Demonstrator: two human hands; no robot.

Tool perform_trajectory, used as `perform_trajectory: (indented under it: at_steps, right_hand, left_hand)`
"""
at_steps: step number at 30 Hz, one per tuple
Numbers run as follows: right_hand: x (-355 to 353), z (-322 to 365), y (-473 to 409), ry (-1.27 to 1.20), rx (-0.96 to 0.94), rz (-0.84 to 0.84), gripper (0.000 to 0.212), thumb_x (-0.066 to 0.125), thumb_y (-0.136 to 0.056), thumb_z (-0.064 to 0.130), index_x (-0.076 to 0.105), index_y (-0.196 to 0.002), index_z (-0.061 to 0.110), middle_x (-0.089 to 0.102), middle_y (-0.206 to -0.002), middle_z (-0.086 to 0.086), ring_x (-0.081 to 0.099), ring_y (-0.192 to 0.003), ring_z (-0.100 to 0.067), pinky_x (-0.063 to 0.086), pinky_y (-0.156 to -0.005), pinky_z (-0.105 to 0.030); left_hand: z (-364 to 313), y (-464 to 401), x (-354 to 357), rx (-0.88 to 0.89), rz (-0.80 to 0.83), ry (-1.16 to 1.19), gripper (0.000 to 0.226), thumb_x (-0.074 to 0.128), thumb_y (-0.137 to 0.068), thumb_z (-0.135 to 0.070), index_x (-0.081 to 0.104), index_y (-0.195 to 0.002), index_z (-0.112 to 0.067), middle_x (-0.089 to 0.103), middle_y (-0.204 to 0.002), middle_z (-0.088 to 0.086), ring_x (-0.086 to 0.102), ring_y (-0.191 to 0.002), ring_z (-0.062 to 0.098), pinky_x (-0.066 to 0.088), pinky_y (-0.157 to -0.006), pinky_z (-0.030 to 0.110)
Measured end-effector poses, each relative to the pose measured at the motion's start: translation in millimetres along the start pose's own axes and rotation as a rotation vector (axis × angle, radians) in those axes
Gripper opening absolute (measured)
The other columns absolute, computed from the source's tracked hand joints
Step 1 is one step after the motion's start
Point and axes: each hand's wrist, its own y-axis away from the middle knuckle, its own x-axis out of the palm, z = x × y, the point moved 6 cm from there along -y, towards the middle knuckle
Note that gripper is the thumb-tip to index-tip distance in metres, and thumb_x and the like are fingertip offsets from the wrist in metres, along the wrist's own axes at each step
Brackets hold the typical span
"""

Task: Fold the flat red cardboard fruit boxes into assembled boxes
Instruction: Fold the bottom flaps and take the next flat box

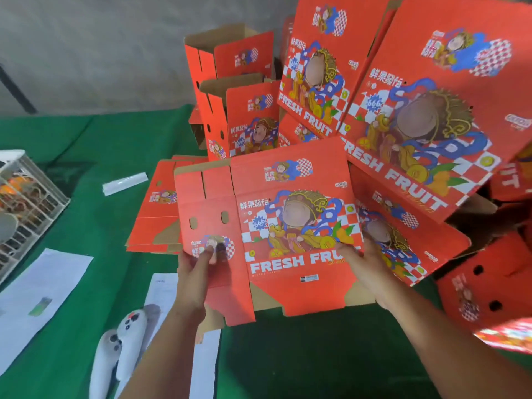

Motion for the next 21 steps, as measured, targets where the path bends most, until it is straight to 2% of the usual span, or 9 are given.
perform_trajectory:
  at_steps: [4,7,10,13,16,17,19,20,21]
  right_hand:
    - [-3,10,1,0.059,-0.078,0.003,0.047,0.066,-0.100,0.040,0.050,-0.144,0.032,0.049,-0.139,0.011,0.053,-0.119,-0.008,0.041,-0.081,-0.013]
    - [0,4,1,0.094,-0.058,0.055,0.041,0.066,-0.100,0.043,0.057,-0.139,0.032,0.055,-0.141,0.003,0.056,-0.126,-0.017,0.048,-0.099,-0.034]
    - [4,-7,3,0.120,0.020,0.076,0.037,0.066,-0.098,0.046,0.058,-0.132,0.035,0.063,-0.127,0.011,0.061,-0.121,-0.019,0.048,-0.109,-0.048]
    - [2,-4,0,0.049,0.017,-0.015,0.038,0.067,-0.099,0.031,0.049,-0.132,0.035,0.066,-0.123,0.005,0.066,-0.110,-0.018,0.054,-0.099,-0.046]
    - [6,9,-4,0.113,-0.073,-0.019,0.047,0.066,-0.098,0.023,0.046,-0.138,0.037,0.059,-0.134,0.002,0.060,-0.126,-0.019,0.053,-0.103,-0.047]
    - [8,12,-4,0.184,-0.112,-0.003,0.053,0.067,-0.097,0.024,0.044,-0.143,0.038,0.056,-0.133,0.006,0.055,-0.130,-0.009,0.053,-0.103,-0.042]
    - [13,20,-3,0.309,-0.164,0.030,0.067,0.068,-0.097,0.026,0.034,-0.154,0.039,0.049,-0.126,0.021,0.046,-0.119,0.023,0.050,-0.089,-0.015]
    - [13,23,-2,0.356,-0.161,0.039,0.069,0.067,-0.097,0.028,0.032,-0.156,0.037,0.047,-0.130,0.019,0.047,-0.118,0.022,0.049,-0.085,-0.012]
    - [11,25,-3,0.412,-0.137,0.034,0.068,0.065,-0.098,0.030,0.034,-0.158,0.034,0.045,-0.140,0.007,0.052,-0.128,0.006,0.051,-0.092,-0.021]
  left_hand:
    - [-8,-8,-5,-0.085,0.029,-0.044,0.059,0.071,-0.072,-0.063,0.056,-0.125,-0.045,0.067,-0.129,-0.012,0.064,-0.119,0.014,0.049,-0.101,0.041]
    - [-14,-11,-12,-0.072,-0.025,-0.083,0.059,0.072,-0.068,-0.064,0.056,-0.121,-0.045,0.061,-0.126,-0.009,0.063,-0.113,0.013,0.051,-0.086,0.035]
    - [-16,-10,-15,-0.080,-0.023,-0.124,0.056,0.074,-0.071,-0.058,0.054,-0.121,-0.040,0.059,-0.127,0.000,0.064,-0.110,0.017,0.052,-0.081,0.036]
    - [-11,-11,-27,-0.125,0.007,-0.221,0.065,0.084,-0.073,-0.051,0.060,-0.120,-0.014,0.069,-0.116,0.015,0.073,-0.097,0.030,0.058,-0.076,0.042]
    - [1,-11,-46,-0.257,0.061,-0.155,0.046,0.081,-0.084,-0.048,0.074,-0.105,-0.008,0.079,-0.096,0.007,0.076,-0.081,0.024,0.060,-0.070,0.034]
    - [4,-12,-50,-0.309,0.039,-0.053,0.031,0.077,-0.092,-0.037,0.074,-0.103,-0.008,0.079,-0.090,0.006,0.077,-0.075,0.019,0.060,-0.064,0.030]
    - [5,-22,-62,-0.375,-0.065,0.039,0.008,0.066,-0.100,-0.015,0.066,-0.093,-0.013,0.073,-0.079,0.003,0.069,-0.054,0.006,0.052,-0.046,0.018]
    - [3,-26,-64,-0.402,-0.064,0.033,0.011,0.061,-0.102,-0.007,0.062,-0.093,-0.013,0.068,-0.082,0.005,0.066,-0.050,0.003,0.051,-0.043,0.017]
    - [-1,-32,-65,-0.406,-0.026,0.001,0.011,0.057,-0.103,-0.003,0.062,-0.100,-0.012,0.065,-0.087,0.006,0.066,-0.050,0.002,0.054,-0.046,0.018]
